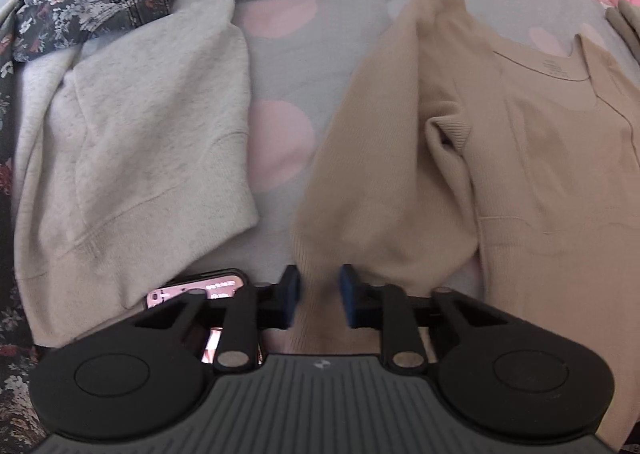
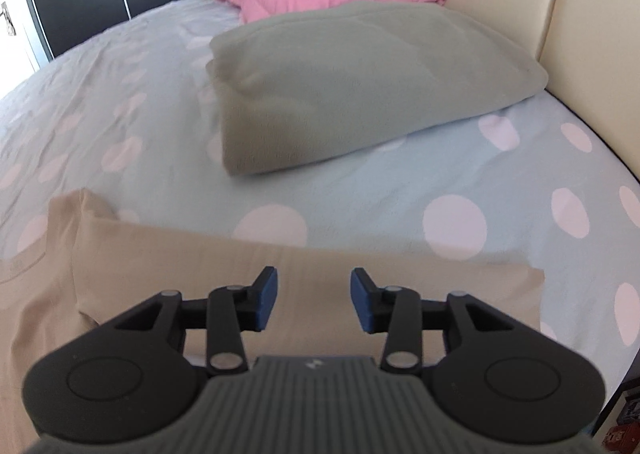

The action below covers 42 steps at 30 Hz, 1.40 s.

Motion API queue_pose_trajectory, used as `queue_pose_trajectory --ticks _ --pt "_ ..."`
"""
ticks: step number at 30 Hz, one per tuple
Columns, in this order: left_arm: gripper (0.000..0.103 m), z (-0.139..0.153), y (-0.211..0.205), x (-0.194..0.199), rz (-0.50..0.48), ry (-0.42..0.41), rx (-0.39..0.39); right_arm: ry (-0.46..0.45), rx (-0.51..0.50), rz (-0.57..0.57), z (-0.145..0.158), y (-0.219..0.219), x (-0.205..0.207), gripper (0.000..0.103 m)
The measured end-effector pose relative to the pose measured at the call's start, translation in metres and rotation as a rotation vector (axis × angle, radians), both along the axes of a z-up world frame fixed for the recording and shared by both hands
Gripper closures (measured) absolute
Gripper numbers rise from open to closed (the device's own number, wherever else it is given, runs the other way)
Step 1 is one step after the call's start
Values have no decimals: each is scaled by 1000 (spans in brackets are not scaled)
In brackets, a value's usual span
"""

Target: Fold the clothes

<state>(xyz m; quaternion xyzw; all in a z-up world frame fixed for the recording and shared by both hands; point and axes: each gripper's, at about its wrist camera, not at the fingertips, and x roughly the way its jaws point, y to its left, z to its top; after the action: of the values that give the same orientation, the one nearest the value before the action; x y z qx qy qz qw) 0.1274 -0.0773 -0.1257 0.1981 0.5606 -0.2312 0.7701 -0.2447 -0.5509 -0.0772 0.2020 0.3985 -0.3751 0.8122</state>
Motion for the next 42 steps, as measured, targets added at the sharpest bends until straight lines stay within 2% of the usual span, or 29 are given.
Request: queue_pose_trajectory --ticks 4,7,11,12,14,17,19,21,24,28,30,31,33,34,36,39,42 --pt "102 24 2 -1 30 -79 -19 66 47 18 -20 -3 5 57" --pt "102 52 9 4 84 -171 -59 107 31 39 -28 0 11 57" --pt "103 78 12 13 123 -387 0 117 21 54 -30 2 17 56" --pt "103 78 12 16 126 -392 4 115 29 58 -31 3 19 56" --pt "103 75 12 24 133 -387 8 125 29 78 -33 7 25 56" --pt "100 66 10 25 110 -333 5 145 23 111 -35 13 34 56" --pt "86 62 12 22 99 -294 3 159 19 134 -37 18 41 54" --pt "58 61 16 17 99 -274 5 170 2 155 -37 22 44 52" --pt "46 63 25 11 115 -241 13 181 -15 169 -39 24 45 51" --pt "43 49 43 8 165 -115 23 185 -14 161 -41 23 44 51" --pt "46 39 51 6 186 -48 24 184 -13 160 -42 23 44 51" --pt "51 34 54 5 190 -20 24 183 -16 163 -42 24 44 51" --pt "91 29 59 2 191 23 16 183 -24 172 -41 26 44 51" --pt "96 31 61 0 187 23 7 183 -29 176 -40 27 45 51" --pt "100 40 64 -4 182 4 -4 187 -41 183 -40 29 45 51" --pt "100 65 68 -6 170 -66 21 194 -46 183 -39 30 45 51" --pt "100 91 70 -1 141 -216 129 196 -50 184 -39 31 46 51"
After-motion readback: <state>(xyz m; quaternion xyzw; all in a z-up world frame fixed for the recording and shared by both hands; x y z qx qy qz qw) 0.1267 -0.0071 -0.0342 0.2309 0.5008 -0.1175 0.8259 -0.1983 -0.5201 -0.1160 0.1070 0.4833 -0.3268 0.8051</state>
